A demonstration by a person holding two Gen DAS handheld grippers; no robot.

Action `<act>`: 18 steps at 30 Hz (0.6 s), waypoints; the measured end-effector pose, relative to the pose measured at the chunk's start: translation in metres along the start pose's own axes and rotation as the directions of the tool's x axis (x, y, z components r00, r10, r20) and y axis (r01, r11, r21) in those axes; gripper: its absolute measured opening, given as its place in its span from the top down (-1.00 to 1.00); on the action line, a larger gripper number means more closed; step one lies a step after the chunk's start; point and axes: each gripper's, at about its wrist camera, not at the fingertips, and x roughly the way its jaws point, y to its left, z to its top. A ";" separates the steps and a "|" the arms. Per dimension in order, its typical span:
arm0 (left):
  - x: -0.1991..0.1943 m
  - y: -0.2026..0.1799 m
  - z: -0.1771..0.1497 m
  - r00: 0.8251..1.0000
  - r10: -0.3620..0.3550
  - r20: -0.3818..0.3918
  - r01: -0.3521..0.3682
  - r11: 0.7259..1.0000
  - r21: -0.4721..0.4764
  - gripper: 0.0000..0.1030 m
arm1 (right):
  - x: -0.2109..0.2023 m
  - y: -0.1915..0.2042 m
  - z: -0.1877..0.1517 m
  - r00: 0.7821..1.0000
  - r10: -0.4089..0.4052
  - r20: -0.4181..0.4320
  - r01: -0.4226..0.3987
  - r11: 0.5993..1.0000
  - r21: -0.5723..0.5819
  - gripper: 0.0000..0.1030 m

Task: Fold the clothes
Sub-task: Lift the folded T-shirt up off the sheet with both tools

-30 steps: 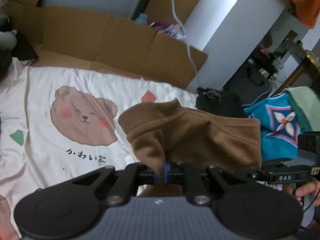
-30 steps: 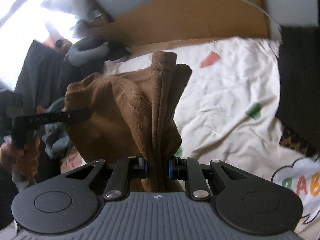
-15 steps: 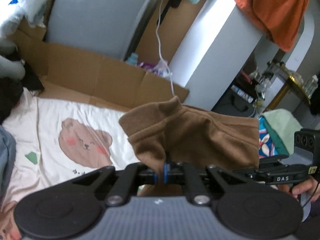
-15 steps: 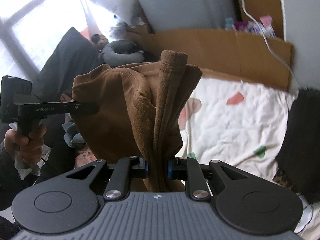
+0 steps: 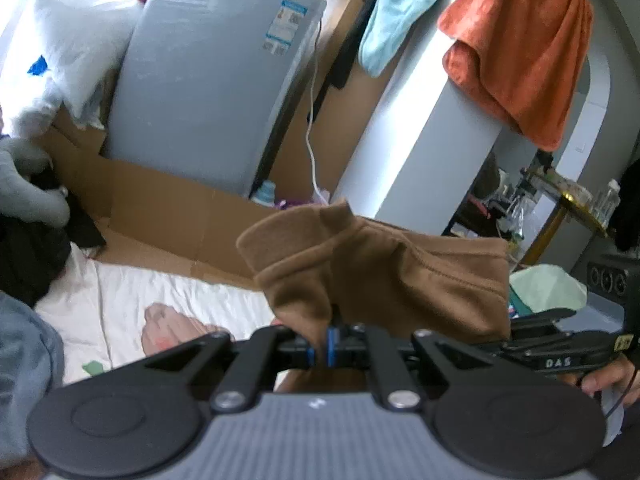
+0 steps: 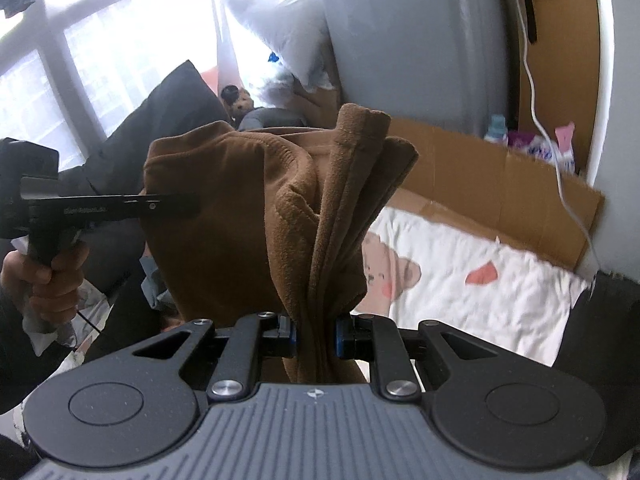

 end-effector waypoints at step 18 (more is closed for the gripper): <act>-0.015 -0.009 0.024 0.999 0.033 0.028 -0.034 0.999 0.040 0.88 | -0.010 0.015 0.021 0.997 -0.045 0.061 0.045 0.999 -0.004 0.69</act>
